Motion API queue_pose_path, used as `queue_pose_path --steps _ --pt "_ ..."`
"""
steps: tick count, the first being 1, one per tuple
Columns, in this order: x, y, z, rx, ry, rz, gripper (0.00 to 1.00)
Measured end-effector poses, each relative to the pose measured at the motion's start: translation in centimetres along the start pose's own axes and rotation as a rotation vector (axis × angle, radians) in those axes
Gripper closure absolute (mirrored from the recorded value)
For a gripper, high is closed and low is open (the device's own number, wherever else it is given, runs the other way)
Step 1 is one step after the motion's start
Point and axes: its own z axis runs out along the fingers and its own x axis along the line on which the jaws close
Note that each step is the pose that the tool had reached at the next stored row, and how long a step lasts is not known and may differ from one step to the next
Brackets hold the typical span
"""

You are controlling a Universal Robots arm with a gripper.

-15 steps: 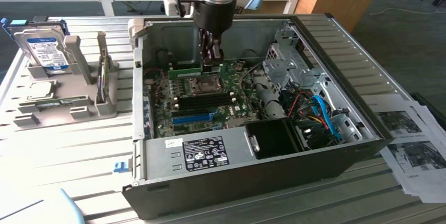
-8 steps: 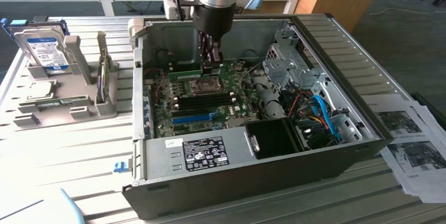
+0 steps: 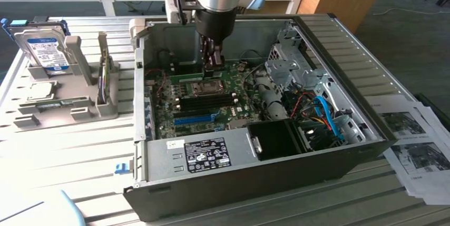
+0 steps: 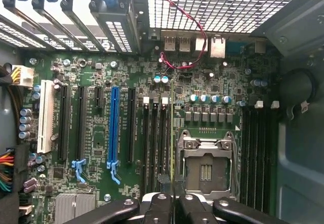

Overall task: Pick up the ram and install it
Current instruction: 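Insert the ram into the slot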

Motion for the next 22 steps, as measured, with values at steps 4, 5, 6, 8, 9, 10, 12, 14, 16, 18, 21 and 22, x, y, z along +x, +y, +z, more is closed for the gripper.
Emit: queue_pose_path --steps 4,5,6,8,9,10,12,14,16,18,21,22 --pt "0.0 -0.16 0.00 0.0000 -0.0002 0.000 0.89" --pt "0.0 -0.33 0.00 -0.0003 -0.0002 0.000 0.89" --pt "0.0 -0.51 -0.01 -0.0009 -0.0002 0.000 0.89" --pt "0.0 -0.85 -0.02 -0.0021 -0.0002 0.000 0.89" --pt "0.0 -1.03 -0.03 -0.0026 -0.0002 0.000 0.89" --pt "0.0 -1.19 -0.03 -0.0032 -0.0002 0.000 0.89" --pt "0.0 -1.51 -0.04 -0.0041 -0.0002 0.000 0.89" --pt "0.0 -1.58 -0.05 -0.0043 -0.0002 0.000 0.89" --pt "0.0 -1.58 -0.05 -0.0042 -0.0002 0.001 0.89" --pt "0.0 -1.58 -0.04 -0.0041 -0.0006 0.008 0.89" --pt "0.0 -1.59 -0.04 -0.0037 -0.0010 0.022 0.89" --pt "0.0 -1.59 -0.04 -0.0037 -0.0010 0.024 0.89"
